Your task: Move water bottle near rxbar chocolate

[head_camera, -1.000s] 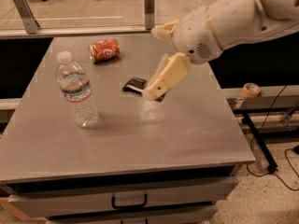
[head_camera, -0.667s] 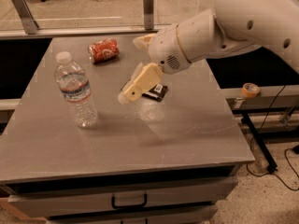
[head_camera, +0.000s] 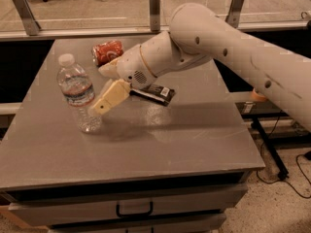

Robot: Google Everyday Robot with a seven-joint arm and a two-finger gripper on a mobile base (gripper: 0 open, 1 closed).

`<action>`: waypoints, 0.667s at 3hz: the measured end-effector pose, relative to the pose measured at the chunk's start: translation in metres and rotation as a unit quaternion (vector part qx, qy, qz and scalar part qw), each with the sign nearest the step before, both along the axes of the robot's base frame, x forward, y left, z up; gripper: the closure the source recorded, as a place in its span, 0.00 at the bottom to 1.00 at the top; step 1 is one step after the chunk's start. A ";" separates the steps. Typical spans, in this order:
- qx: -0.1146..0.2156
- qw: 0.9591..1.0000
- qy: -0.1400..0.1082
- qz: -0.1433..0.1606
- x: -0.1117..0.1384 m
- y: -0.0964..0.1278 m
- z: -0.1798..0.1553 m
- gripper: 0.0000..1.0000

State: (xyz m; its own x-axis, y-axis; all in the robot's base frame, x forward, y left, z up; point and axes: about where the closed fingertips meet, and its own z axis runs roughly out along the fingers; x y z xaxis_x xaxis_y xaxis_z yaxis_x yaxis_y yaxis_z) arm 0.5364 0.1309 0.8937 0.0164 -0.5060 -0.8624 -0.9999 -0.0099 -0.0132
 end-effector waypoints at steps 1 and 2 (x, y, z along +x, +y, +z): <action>0.014 0.998 0.028 0.051 -0.002 0.027 -0.013 0.41; 0.023 0.994 0.053 0.090 -0.006 0.041 -0.022 0.65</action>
Offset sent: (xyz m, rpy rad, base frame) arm -0.0071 0.0525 -0.0307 0.0688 0.1664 0.2626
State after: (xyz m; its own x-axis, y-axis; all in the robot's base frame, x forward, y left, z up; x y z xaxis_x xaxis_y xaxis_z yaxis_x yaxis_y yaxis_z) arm 0.5306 0.1723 0.8722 0.0104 -0.4629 -0.8864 -0.9779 -0.1899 0.0877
